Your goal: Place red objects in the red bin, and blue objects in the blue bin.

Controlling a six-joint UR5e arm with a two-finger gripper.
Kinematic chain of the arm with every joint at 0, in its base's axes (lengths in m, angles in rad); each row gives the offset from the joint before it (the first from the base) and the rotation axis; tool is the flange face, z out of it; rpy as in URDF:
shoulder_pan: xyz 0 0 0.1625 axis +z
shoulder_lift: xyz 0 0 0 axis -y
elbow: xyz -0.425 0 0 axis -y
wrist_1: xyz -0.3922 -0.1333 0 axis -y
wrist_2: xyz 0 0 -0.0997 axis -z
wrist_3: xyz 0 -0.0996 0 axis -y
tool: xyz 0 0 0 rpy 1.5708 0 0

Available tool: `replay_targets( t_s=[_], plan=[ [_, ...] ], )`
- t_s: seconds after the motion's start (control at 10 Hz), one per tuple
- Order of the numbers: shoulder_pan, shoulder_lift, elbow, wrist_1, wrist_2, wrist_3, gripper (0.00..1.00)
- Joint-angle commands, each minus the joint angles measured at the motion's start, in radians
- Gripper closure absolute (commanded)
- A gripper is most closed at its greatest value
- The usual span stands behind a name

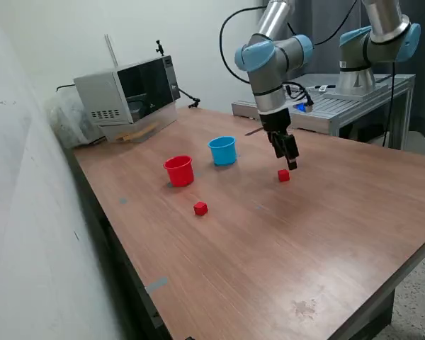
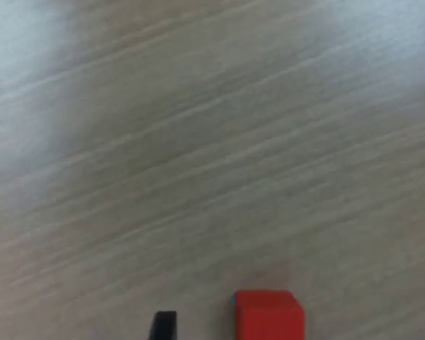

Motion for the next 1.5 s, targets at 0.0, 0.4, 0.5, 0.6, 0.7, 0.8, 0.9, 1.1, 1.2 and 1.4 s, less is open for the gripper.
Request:
replay_targets(
  t_s=[0.0, 0.4, 0.5, 0.6, 0.7, 0.8, 0.9, 1.1, 1.2, 1.4],
  plan=[
    [0.008, 0.033, -0.004, -0.018, -0.001, 0.0, 0.0],
    [0.008, 0.037, -0.004, -0.032, -0.004, 0.0, 0.0],
    [0.008, 0.04, -0.004, -0.044, -0.009, 0.0, 0.0],
    [0.008, 0.048, -0.004, -0.044, -0.03, 0.0, 1.0],
    [0.006, 0.049, -0.004, -0.044, -0.055, 0.0, 1.0],
    [0.006, 0.056, -0.004, -0.044, -0.056, 0.0, 1.0],
    [0.005, 0.059, -0.006, -0.045, -0.058, 0.0, 1.0],
    [-0.004, 0.043, -0.006, -0.058, -0.09, -0.002, 1.0],
    [-0.009, 0.016, -0.021, -0.056, -0.101, -0.003, 1.0],
    [-0.015, -0.061, -0.098, -0.027, -0.107, -0.011, 1.0]
  ],
)
